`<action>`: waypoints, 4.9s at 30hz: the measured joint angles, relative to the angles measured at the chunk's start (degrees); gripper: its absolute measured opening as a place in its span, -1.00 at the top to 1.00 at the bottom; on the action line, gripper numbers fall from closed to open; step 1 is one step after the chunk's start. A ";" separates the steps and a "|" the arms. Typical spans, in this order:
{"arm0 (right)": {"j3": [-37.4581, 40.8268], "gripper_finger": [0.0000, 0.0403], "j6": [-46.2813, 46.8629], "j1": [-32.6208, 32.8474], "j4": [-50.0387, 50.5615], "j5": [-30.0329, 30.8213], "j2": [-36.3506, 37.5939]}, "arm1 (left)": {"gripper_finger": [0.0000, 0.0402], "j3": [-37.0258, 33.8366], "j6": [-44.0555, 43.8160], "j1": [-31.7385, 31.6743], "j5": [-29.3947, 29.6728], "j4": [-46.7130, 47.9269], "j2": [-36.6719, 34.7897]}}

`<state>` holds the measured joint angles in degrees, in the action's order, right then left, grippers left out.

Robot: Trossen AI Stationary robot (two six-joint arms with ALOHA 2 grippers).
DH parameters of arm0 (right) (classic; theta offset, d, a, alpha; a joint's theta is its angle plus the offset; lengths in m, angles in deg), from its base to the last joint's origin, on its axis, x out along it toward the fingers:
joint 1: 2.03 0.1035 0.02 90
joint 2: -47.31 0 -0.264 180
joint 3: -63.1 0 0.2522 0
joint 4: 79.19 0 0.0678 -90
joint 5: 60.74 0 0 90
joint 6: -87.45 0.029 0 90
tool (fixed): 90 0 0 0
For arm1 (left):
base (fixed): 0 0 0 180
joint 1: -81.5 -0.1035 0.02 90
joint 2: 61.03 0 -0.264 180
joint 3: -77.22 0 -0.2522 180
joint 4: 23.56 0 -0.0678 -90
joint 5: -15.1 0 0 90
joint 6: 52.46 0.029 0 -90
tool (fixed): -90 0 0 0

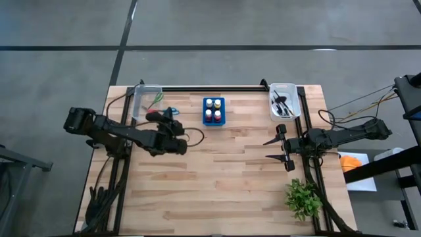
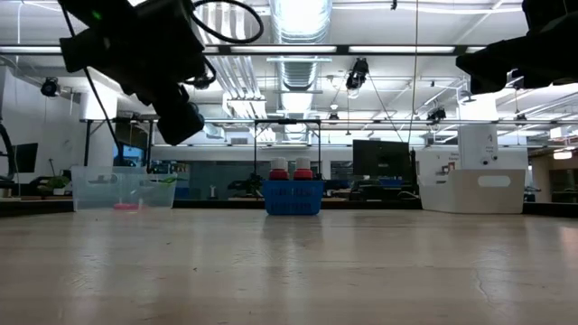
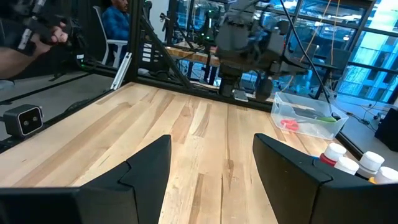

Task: Pick & Place Paint Supplies
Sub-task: Put the blue scissors into the transparent bin, then adjust the transparent bin

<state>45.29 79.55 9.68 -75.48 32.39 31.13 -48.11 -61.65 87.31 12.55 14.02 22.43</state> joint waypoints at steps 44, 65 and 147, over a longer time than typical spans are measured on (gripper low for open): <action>0.55 -0.12 -0.68 0.02 -0.10 0.43 -0.09 | 1.00 -9.95 1.62 -34.38 -13.73 -8.55 -5.42; 0.55 -0.12 -0.66 0.01 -0.15 1.14 -0.09 | 1.00 -11.26 3.52 -34.78 -16.82 -11.41 -5.36; 0.85 -0.12 -0.66 0.01 -0.21 1.44 -0.07 | 0.79 -10.03 6.46 -34.65 -23.44 -15.47 -5.40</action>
<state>46.14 78.89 9.68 -75.68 33.83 31.06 -58.14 -55.19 52.66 -10.88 -1.45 17.03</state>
